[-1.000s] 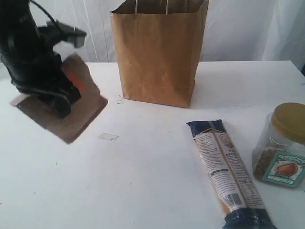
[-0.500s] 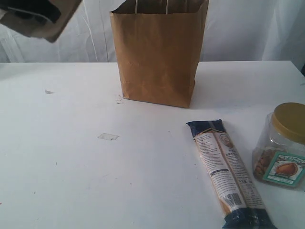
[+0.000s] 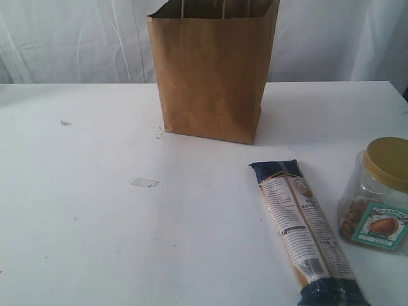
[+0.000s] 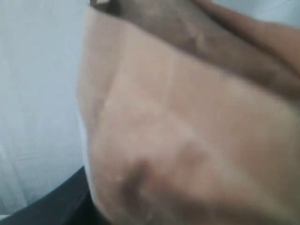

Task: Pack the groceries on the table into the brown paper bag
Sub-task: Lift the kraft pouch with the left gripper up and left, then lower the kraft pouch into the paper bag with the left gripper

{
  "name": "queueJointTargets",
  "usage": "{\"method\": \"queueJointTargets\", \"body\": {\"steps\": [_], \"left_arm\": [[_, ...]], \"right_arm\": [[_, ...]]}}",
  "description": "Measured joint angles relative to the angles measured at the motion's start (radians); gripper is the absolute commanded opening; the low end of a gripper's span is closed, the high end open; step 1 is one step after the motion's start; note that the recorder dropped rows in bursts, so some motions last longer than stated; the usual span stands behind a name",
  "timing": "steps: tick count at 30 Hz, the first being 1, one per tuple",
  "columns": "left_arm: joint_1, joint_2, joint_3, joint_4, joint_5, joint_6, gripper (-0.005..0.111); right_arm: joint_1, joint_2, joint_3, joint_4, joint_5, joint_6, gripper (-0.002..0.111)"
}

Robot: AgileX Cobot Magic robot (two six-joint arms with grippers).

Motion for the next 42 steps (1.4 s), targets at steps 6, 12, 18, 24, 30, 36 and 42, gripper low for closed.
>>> {"method": "queueJointTargets", "body": {"steps": [6, 12, 18, 24, 30, 36, 42], "left_arm": [[-0.117, -0.028, 0.0, -0.035, -0.028, 0.0, 0.0], [-0.319, -0.036, 0.0, 0.006, -0.116, 0.044, 0.0], [-0.441, 0.009, 0.0, 0.258, -0.148, 0.115, 0.0], [-0.466, 0.093, 0.008, 0.522, -0.227, 0.128, 0.0], [-0.468, 0.158, 0.008, 0.58, -0.455, 0.14, 0.0], [-0.501, 0.207, 0.008, 0.632, -0.48, 0.146, 0.0], [-0.598, 0.214, 0.008, 0.635, -0.304, 0.194, 0.0]], "right_arm": [[0.0, 0.0, 0.0, 0.0, 0.0, 0.0, 0.0], [0.0, 0.0, 0.0, 0.0, 0.0, 0.0, 0.0], [0.0, 0.0, 0.0, 0.0, 0.0, 0.0, 0.0], [0.0, 0.0, 0.0, 0.0, 0.0, 0.0, 0.0], [0.0, 0.0, 0.0, 0.0, 0.0, 0.0, 0.0], [0.0, 0.0, 0.0, 0.0, 0.0, 0.0, 0.0], [0.0, 0.0, 0.0, 0.002, 0.0, 0.0, 0.0]]}}
